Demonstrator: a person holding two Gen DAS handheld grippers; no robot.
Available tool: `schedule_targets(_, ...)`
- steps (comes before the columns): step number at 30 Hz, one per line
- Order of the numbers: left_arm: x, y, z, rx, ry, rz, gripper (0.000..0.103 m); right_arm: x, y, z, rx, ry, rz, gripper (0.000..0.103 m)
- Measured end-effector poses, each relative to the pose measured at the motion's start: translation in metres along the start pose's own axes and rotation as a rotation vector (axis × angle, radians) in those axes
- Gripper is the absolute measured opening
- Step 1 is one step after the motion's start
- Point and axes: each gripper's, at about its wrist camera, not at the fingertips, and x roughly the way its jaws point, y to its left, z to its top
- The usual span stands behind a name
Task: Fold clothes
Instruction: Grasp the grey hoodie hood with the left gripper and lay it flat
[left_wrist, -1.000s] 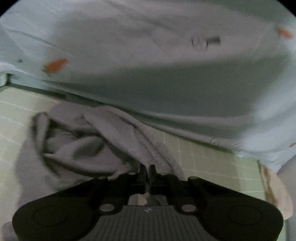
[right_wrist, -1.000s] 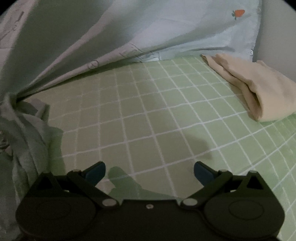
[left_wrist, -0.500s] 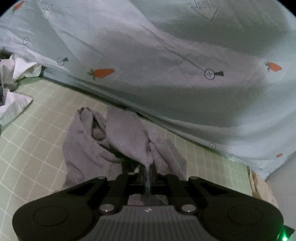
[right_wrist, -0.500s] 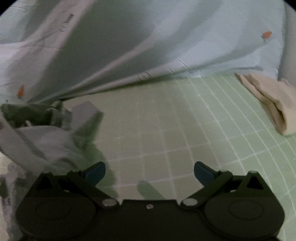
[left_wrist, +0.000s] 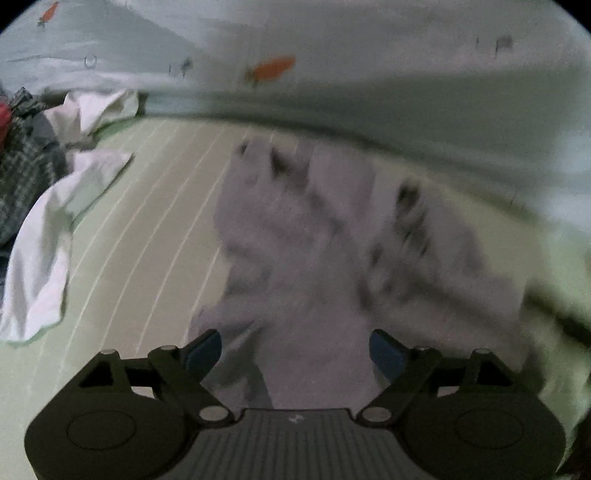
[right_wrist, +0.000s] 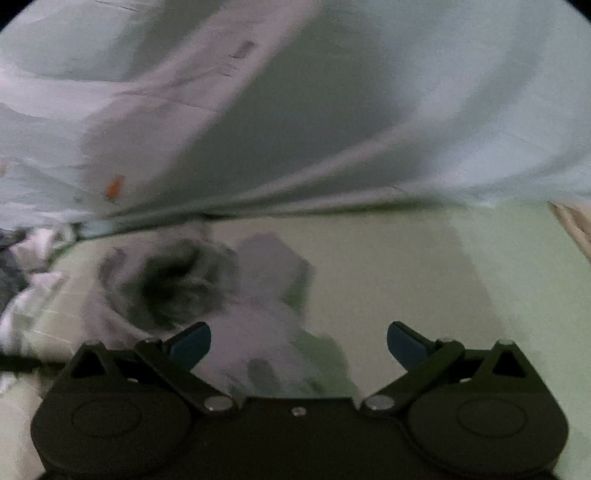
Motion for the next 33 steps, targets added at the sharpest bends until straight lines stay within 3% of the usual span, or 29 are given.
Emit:
schedule_targets(7, 0.035, 0.019, -0.032, -0.035, 0.161, 0.112, 0.088, 0.044, 0.058, 0.027, -0.078, 0.057, 0.319, 0.099)
schedule_targets(9, 0.040, 0.026, -0.034, -0.057, 0.169, 0.124, 0.100, 0.056, 0.071, 0.024, -0.091, 0.091, 0.373, 0.095)
schedule_targets(11, 0.042, 0.034, -0.034, -0.087, 0.175, 0.117, 0.102, 0.070, 0.082, 0.018, -0.095, 0.139, 0.404, 0.086)
schedule_targets(12, 0.044, 0.038, -0.034, -0.104, 0.178, 0.110, 0.103, 0.075, 0.085, 0.015, -0.097, 0.171, 0.406, 0.067)
schedule_targets(13, 0.044, 0.038, -0.034, -0.104, 0.174, 0.114, 0.103, 0.080, 0.086, 0.011, -0.101, 0.202, 0.401, 0.042)
schedule_targets(14, 0.043, 0.039, -0.033, -0.098, 0.170, 0.114, 0.103, 0.084, 0.086, 0.008, -0.105, 0.219, 0.390, 0.029)
schedule_targets(16, 0.045, 0.038, -0.031, -0.088, 0.166, 0.114, 0.103, 0.083, 0.075, 0.006, -0.086, 0.194, 0.360, 0.016)
schedule_targets(19, 0.046, 0.040, -0.031, -0.079, 0.157, 0.108, 0.103, 0.064, 0.036, 0.015, 0.000, 0.080, 0.255, 0.011)
schedule_targets(24, 0.048, 0.039, -0.027, -0.073, 0.151, 0.106, 0.103, 0.012, -0.067, 0.034, 0.101, -0.135, -0.185, 0.008)
schedule_targets(27, 0.047, 0.039, -0.026, -0.074, 0.148, 0.106, 0.103, -0.017, -0.141, 0.034, 0.183, -0.160, -0.491, 0.008)
schedule_targets(29, 0.048, 0.038, -0.026, -0.076, 0.144, 0.108, 0.103, -0.030, -0.180, 0.026, 0.270, -0.102, -0.544, 0.011)
schedule_targets(30, 0.048, 0.037, -0.026, -0.077, 0.143, 0.109, 0.103, -0.035, -0.191, 0.019, 0.303, -0.068, -0.543, 0.017)
schedule_targets(33, 0.047, 0.036, -0.025, -0.086, 0.148, 0.112, 0.103, -0.048, -0.189, -0.006, 0.274, -0.003, -0.602, 0.059)
